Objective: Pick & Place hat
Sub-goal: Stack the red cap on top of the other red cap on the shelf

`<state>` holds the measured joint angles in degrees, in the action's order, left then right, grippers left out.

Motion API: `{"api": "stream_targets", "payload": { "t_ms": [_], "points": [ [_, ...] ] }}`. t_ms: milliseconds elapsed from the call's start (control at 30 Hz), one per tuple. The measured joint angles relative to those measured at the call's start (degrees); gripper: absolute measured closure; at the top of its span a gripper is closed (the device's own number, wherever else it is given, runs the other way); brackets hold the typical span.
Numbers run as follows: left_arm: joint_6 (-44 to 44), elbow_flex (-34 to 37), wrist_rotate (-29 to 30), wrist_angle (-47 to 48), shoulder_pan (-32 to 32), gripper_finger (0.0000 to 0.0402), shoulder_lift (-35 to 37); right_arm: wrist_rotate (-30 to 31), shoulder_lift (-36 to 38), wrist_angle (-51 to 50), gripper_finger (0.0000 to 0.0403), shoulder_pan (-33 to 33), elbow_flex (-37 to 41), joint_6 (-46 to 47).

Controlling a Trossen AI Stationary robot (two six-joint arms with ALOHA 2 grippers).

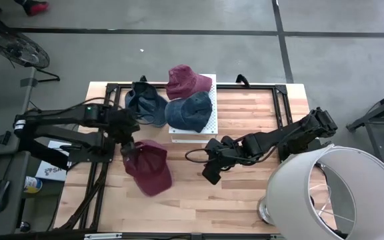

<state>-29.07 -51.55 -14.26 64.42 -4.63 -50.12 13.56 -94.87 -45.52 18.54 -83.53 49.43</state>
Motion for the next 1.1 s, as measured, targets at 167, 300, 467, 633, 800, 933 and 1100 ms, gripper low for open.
{"api": "stream_targets", "payload": {
  "t_ms": [167,300,467,633,800,933,1100],
  "points": [
    [0.6,-7.9,1.3,1.9,7.0,0.0401,0.5,-0.1,0.0,1.9,0.0192,-0.1,0.0,-1.3],
    [2.4,-13.9,3.4,1.7,13.2,0.0401,0.4,-1.4,0.0,5.6,0.0192,-0.1,0.0,-4.2],
    [6.3,-19.3,7.6,-0.2,21.1,0.0401,0.4,-6.0,0.0,11.8,0.0192,-0.1,0.0,-10.2],
    [11.0,-22.0,9.7,-7.5,26.9,0.0401,0.1,-7.7,0.0,19.6,0.0192,-0.2,0.0,-17.6],
    [15.6,-22.1,11.4,-17.2,29.9,0.0402,-0.3,-4.3,0.0,30.8,0.0192,-1.4,0.0,-26.7],
    [18.2,-22.1,12.2,-22.1,29.8,0.0401,-1.2,-3.1,0.0,39.9,0.0192,-2.5,0.0,-33.0],
    [19.7,-22.1,12.4,-27.4,29.8,0.0401,-2.7,-2.2,0.0,44.1,0.0192,-2.7,0.0,-39.1]
  ]
}}
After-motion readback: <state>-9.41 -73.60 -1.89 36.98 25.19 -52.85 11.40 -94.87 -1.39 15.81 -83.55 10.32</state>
